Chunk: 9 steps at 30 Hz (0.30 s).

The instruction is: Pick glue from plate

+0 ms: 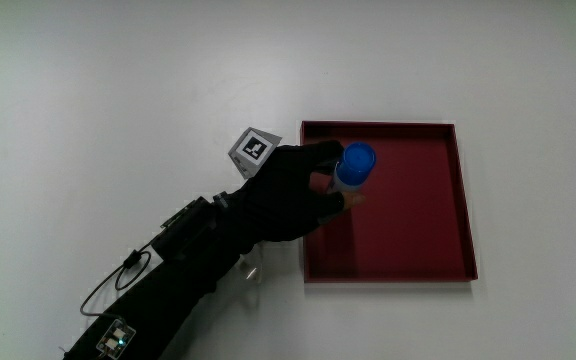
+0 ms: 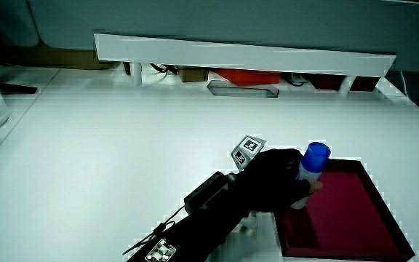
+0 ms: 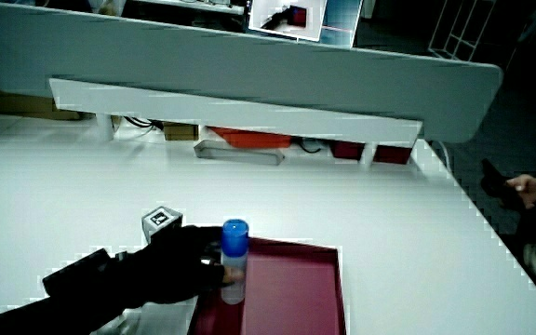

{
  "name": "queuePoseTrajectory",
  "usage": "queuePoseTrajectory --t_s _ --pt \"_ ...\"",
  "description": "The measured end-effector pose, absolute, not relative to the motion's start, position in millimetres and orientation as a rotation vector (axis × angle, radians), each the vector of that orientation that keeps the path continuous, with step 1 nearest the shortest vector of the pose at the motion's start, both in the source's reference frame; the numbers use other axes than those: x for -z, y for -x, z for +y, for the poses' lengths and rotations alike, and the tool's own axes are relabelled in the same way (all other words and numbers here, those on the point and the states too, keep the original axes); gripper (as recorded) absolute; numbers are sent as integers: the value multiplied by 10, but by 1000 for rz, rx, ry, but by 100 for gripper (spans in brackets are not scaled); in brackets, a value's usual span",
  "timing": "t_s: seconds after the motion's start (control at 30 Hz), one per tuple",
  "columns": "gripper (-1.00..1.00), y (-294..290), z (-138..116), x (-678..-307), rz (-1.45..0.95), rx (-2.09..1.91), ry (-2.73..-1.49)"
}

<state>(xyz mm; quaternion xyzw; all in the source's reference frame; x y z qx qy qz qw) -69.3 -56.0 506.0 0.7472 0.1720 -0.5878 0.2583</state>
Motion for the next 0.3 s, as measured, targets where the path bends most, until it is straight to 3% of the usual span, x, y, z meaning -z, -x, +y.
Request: queuePoseTrajectory --t_s 0.3 --pt "100 897 -662 -4646 462 1702 -1966"
